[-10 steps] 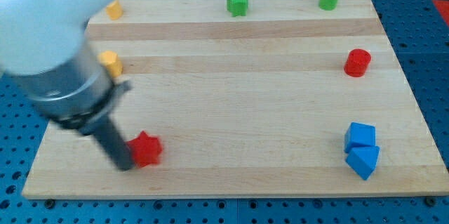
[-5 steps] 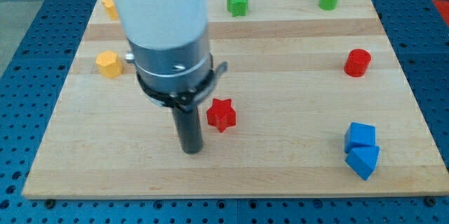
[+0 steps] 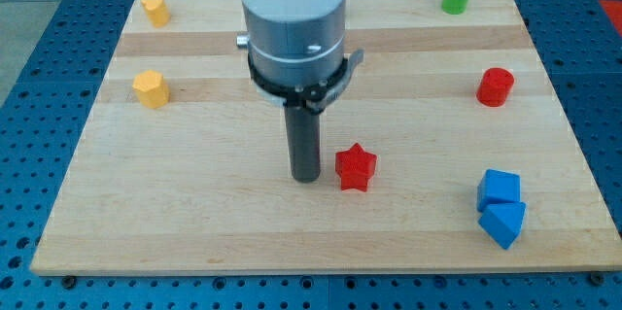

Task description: Slide the red star above the blue cube

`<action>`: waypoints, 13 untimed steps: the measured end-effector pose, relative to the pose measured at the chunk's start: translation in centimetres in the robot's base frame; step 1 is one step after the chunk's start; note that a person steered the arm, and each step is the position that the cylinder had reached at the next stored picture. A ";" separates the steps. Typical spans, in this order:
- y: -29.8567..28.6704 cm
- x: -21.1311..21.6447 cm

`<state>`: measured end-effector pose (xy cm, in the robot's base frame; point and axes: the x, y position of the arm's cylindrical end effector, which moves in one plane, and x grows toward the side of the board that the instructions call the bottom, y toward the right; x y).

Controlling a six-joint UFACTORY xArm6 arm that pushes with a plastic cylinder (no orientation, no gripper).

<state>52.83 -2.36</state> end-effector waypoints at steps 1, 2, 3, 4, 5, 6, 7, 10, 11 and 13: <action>4.4 0.5; 11.4 -0.8; 15.1 -1.7; 14.3 -1.7; 10.5 -2.0; 9.4 -5.2; 12.0 -6.7; 18.7 -5.0; 19.7 -8.1; 23.3 -6.3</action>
<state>46.52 20.91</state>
